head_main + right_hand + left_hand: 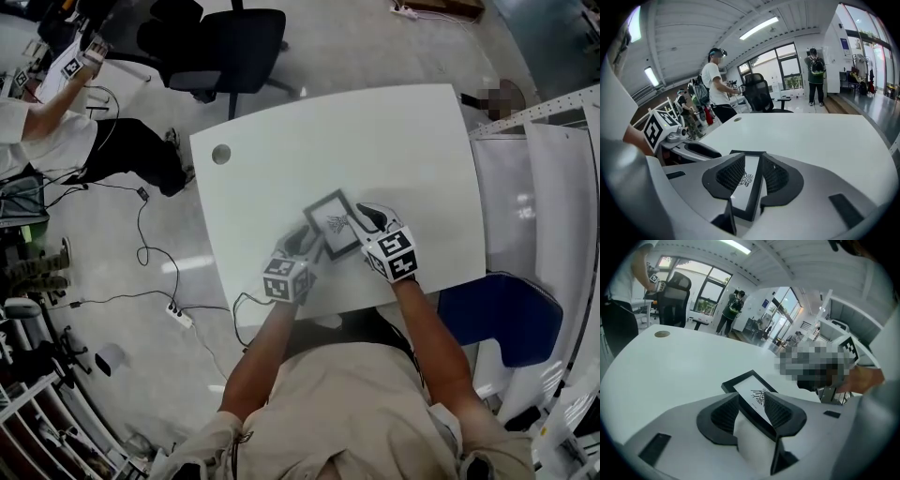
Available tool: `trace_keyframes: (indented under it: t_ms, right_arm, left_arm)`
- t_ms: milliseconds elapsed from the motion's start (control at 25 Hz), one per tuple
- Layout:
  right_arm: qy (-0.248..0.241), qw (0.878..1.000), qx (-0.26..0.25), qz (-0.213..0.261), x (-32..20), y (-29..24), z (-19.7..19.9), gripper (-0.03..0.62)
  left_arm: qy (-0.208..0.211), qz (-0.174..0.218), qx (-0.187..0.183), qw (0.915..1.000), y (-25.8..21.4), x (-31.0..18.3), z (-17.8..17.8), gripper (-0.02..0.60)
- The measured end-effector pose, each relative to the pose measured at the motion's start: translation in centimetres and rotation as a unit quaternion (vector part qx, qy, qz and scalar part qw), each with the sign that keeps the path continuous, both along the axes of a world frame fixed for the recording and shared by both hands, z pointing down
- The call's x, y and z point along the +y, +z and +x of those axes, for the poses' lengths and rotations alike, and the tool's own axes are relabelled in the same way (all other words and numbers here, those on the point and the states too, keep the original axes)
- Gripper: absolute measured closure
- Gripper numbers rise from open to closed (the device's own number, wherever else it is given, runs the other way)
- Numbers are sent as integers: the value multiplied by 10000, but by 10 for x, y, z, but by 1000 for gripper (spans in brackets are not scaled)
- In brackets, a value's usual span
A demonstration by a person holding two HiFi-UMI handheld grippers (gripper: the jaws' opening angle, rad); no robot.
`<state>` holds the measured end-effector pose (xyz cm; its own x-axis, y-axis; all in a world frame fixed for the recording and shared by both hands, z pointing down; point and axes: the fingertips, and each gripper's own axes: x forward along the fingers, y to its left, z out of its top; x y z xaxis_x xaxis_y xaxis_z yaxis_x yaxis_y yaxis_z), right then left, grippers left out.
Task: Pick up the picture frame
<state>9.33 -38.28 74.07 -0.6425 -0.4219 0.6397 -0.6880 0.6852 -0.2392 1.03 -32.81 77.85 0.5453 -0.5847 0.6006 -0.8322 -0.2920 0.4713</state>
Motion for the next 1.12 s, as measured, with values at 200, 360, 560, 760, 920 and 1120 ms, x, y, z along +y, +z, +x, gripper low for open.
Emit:
trace_keyframes:
  t_ms: [200,360,560,760,920,1120]
  right_arm:
    - [-2,9997,77,-226,-2,23,7,488]
    - [-60,9993,101,-368,1,35,5,488]
    - [-132,9982,158,-560,4,50,3,488]
    - [-161,9970,254,-710,11,60,1,488]
    - [-25,9965,319,-772,12,64,2,505]
    - [92,9959,351,-833,13,65,3,515]
  left_arm:
    - [-49,-254,25,9997,15,0,6,418]
    - [-117,-394,-13,9992,21,1,4,413]
    - [-193,-440,-203,9986,26,-1,0,414]
    - [-169,-457,-357,9982,27,-4,2,417]
    - [-102,-572,-451,9973,30,-4,0,425]
    - [-110,-609,-449,9971,33,-4,-1,430]
